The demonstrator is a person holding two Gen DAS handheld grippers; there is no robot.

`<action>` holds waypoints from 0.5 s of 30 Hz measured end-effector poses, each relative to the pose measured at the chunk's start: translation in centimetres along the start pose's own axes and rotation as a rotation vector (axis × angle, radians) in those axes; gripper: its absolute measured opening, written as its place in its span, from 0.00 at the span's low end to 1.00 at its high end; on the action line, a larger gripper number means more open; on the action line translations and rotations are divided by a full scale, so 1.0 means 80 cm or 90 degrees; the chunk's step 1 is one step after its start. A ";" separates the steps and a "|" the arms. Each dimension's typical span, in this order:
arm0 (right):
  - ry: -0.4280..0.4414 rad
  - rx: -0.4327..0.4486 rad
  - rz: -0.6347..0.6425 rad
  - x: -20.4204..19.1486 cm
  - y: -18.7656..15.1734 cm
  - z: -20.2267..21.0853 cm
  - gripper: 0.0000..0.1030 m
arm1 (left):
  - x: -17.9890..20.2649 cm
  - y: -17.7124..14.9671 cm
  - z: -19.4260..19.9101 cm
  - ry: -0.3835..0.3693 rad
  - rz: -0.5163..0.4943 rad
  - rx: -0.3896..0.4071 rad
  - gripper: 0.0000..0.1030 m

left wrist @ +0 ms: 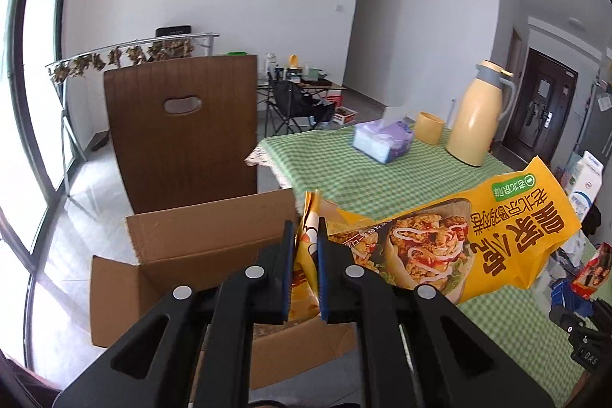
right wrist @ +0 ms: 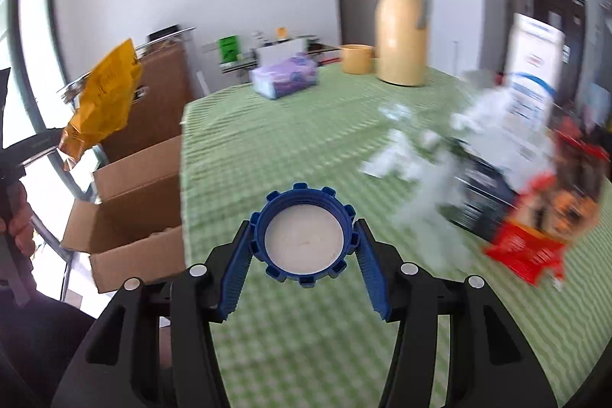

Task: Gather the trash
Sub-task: 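Carry the snack bag and lid to the box and release both inside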

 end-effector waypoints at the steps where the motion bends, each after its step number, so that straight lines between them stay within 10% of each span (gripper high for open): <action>1: 0.015 -0.005 0.012 -0.018 0.006 -0.015 0.51 | -0.025 -0.002 -0.005 0.018 0.004 -0.003 0.07; 15: 0.194 -0.096 0.125 -0.228 0.025 -0.181 0.51 | -0.211 -0.108 -0.119 0.116 0.020 -0.141 0.08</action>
Point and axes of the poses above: each gripper's, at about its wrist camera, not at the fingertips, and z roughly against the way its jaws point, x to its right, y to its top, the point moved 10 cm from there along -z, roughly the way its jaws point, and after that the axes turned 7 degrees about x, right-handed, at the moved point
